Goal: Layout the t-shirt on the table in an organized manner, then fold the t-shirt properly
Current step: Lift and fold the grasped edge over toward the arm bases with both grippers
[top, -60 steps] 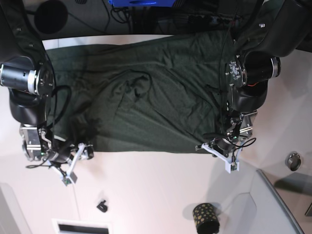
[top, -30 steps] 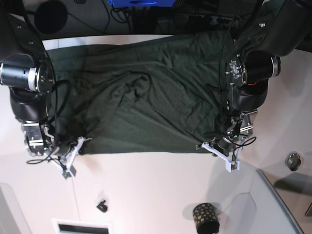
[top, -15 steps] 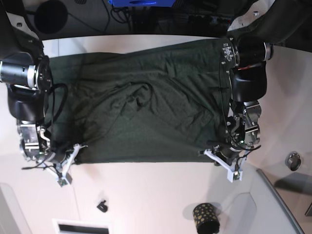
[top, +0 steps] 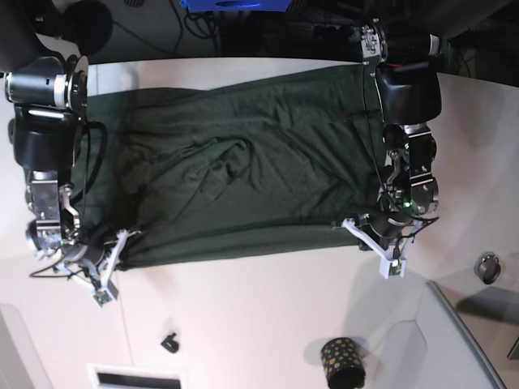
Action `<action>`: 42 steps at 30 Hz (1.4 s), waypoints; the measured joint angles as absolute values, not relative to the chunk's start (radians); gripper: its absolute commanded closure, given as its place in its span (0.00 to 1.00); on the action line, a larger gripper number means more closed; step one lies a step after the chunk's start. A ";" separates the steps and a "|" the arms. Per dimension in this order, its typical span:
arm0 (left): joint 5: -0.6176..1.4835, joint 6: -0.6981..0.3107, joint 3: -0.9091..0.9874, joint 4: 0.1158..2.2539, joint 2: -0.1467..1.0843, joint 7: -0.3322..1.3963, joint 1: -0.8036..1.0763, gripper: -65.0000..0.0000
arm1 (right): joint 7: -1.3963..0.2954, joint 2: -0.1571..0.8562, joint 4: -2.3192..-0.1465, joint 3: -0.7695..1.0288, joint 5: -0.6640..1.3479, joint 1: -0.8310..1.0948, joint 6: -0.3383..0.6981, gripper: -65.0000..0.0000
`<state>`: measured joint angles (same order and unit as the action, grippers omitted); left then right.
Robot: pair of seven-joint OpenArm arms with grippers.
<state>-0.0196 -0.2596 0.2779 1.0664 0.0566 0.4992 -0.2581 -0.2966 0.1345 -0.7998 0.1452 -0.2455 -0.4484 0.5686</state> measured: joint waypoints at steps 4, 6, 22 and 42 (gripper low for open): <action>-0.020 -0.262 0.274 1.209 0.022 0.537 -0.168 1.00 | -0.304 0.140 -0.825 0.144 -0.245 -0.431 0.569 1.00; -0.019 -0.263 0.273 1.259 0.022 0.551 -0.136 1.00 | -0.305 0.141 -0.844 0.144 -0.243 -0.413 0.569 1.00; 0.134 -0.262 0.274 1.489 0.029 0.655 0.066 1.00 | -0.393 0.140 -1.053 0.147 -0.244 -0.273 0.629 1.00; 0.200 -0.262 0.273 1.654 0.059 0.663 0.209 1.00 | -0.471 0.139 -1.361 0.149 -0.242 -0.040 0.629 1.00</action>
<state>0.1997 -0.2619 0.2733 1.6539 0.0589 0.6628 0.2089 -0.4709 0.1394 -1.3613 0.1486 -0.2417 -0.0402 0.6292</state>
